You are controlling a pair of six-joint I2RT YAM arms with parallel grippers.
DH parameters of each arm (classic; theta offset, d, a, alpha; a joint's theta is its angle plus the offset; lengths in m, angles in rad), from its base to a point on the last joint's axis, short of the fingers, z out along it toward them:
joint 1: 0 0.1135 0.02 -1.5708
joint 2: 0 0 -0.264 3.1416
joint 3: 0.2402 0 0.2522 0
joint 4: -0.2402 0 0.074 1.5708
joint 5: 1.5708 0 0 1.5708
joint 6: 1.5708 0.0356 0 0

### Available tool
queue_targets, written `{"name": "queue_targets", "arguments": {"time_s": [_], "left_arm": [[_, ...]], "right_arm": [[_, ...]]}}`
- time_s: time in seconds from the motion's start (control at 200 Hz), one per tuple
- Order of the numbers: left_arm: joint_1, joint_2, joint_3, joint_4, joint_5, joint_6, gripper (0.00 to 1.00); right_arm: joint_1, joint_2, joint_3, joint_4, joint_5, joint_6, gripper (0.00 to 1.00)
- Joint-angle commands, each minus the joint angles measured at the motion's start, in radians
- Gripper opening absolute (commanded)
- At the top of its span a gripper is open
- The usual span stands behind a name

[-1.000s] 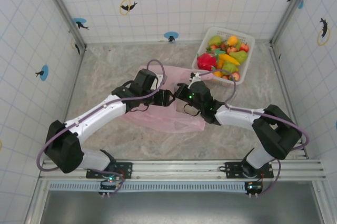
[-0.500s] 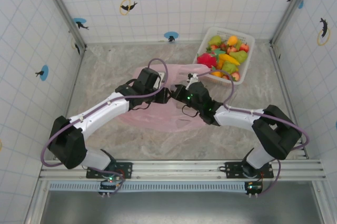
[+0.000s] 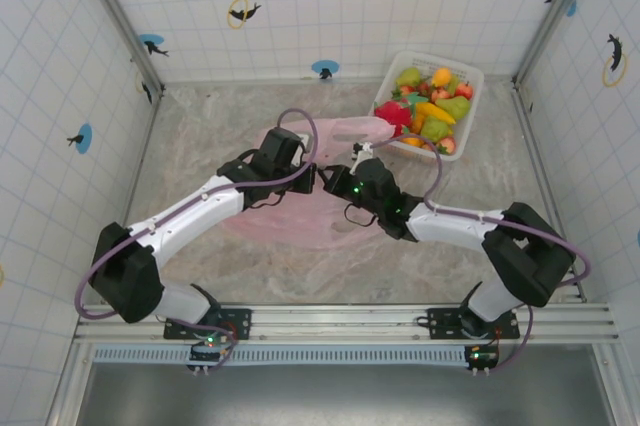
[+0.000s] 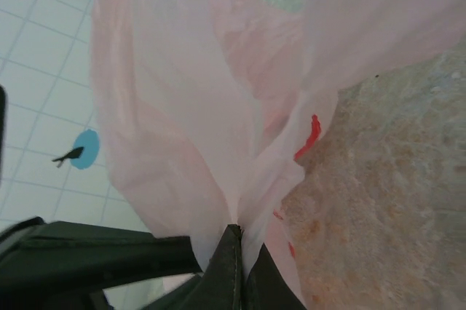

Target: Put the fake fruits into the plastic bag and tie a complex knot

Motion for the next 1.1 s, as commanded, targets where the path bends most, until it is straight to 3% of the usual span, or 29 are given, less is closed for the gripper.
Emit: {"name": "queue_targets", "arguments": {"time_s": [0.0,0.085,0.235,0.4,0.54,0.716,0.936,1.096], "left_arm": [[0.002,-0.072,0.057,-0.082,-0.065,0.031,0.00],[0.023,-0.110,0.092,-0.160,-0.046,0.062,0.00],[0.095,-0.138,0.175,-0.289,0.093,0.083,0.00],[0.126,-0.112,0.302,-0.451,0.106,0.116,0.00],[0.137,-0.059,0.387,-0.537,0.149,0.143,0.00],[0.186,-0.002,0.463,-0.614,0.163,0.165,0.00],[0.266,-0.023,0.452,-0.532,0.362,0.153,0.00],[0.283,-0.042,0.406,-0.468,0.468,0.111,0.00]], "right_arm": [[-0.017,-0.069,0.038,-0.130,0.050,-0.078,0.00],[-0.045,-0.088,0.020,-0.205,0.065,-0.122,0.00],[-0.092,-0.078,-0.008,-0.297,0.072,-0.178,0.00],[-0.120,-0.051,-0.018,-0.331,0.042,-0.217,0.04],[-0.122,-0.094,-0.016,-0.333,0.024,-0.262,0.19],[-0.156,-0.176,-0.012,-0.473,-0.008,-0.341,0.38],[-0.210,-0.419,-0.095,-0.576,-0.061,-0.501,0.77],[-0.334,-0.630,-0.121,-0.688,-0.126,-0.546,0.91]]}}
